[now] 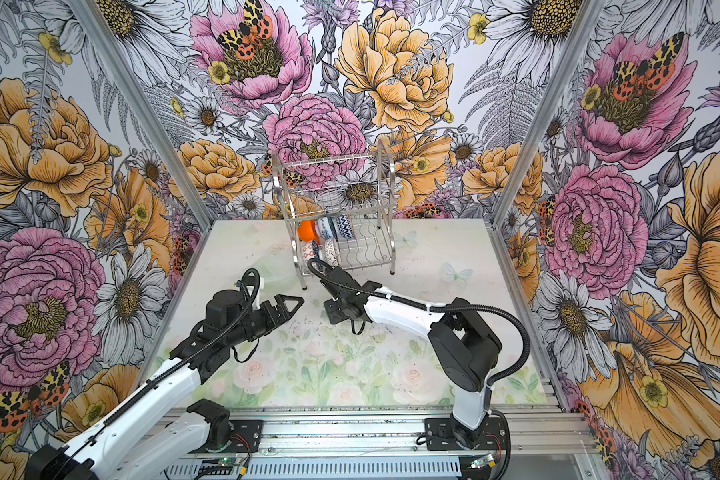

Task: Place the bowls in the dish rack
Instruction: 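Lift the green-patterned bowl and carry it toward the rack with the right gripper, then lower the green-patterned bowl upright into the rack slot beside the white bowl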

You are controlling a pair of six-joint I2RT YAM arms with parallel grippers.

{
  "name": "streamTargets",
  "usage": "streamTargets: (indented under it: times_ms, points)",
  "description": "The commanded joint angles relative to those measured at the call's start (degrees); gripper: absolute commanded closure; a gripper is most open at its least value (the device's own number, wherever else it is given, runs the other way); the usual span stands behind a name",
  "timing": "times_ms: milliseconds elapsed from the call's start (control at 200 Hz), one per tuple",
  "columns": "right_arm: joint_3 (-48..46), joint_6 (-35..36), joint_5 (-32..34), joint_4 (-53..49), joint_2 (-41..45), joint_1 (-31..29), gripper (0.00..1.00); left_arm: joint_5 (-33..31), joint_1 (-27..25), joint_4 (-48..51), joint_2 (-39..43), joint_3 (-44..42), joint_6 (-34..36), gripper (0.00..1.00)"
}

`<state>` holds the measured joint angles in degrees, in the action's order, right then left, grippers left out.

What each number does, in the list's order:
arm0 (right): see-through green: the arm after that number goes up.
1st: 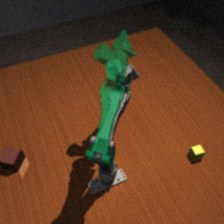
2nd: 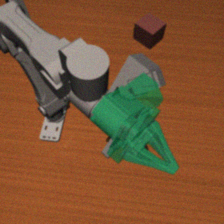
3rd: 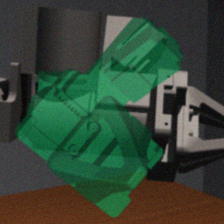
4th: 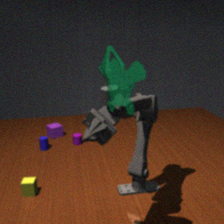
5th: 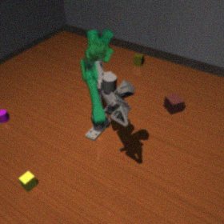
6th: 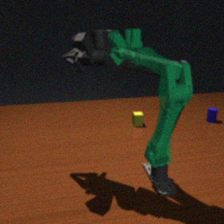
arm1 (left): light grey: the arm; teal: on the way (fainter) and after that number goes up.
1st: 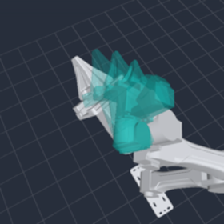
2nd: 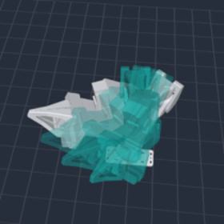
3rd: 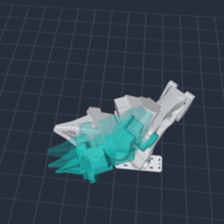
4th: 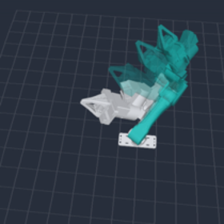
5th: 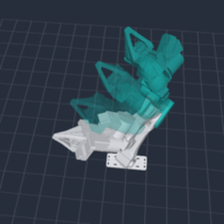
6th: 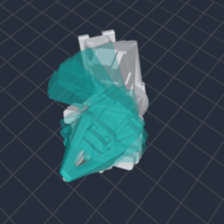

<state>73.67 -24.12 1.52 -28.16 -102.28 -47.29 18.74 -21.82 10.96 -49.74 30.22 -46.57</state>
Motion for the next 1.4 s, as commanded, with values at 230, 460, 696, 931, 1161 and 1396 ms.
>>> streamTargets:
  times_ms: [230, 460, 696, 931, 1161, 1396]
  points:
    - [-2.9, 2.7, -14.7, 7.6, 15.5, 9.7, 1.0, -0.3, -0.7, 0.4, -2.8, 5.4, 1.6, 0.02]
    - [-4.1, 4.2, -26.3, 16.5, 17.5, 16.8, 1.0, -2.5, -5.5, 0.6, -9.1, 12.0, 3.0, 0.01]
    - [-7.0, -1.7, -40.7, 35.0, 13.6, 23.6, 1.0, -4.0, -8.5, 3.8, -17.2, 21.0, 5.7, 0.01]
    - [-4.7, -3.1, -46.5, 41.5, 6.2, 26.8, 1.0, -5.4, -8.4, 6.2, -23.0, 27.8, 7.4, 0.01]
    - [-3.9, -13.8, -53.4, 58.1, -1.0, 30.5, 1.0, -4.7, -8.5, 7.2, -29.2, 33.0, 9.0, 0.01]
    - [-0.4, -15.5, -53.1, 60.0, -6.5, 30.9, 1.0, -5.7, -8.2, 5.1, -30.1, 30.6, 10.3, 0.01]
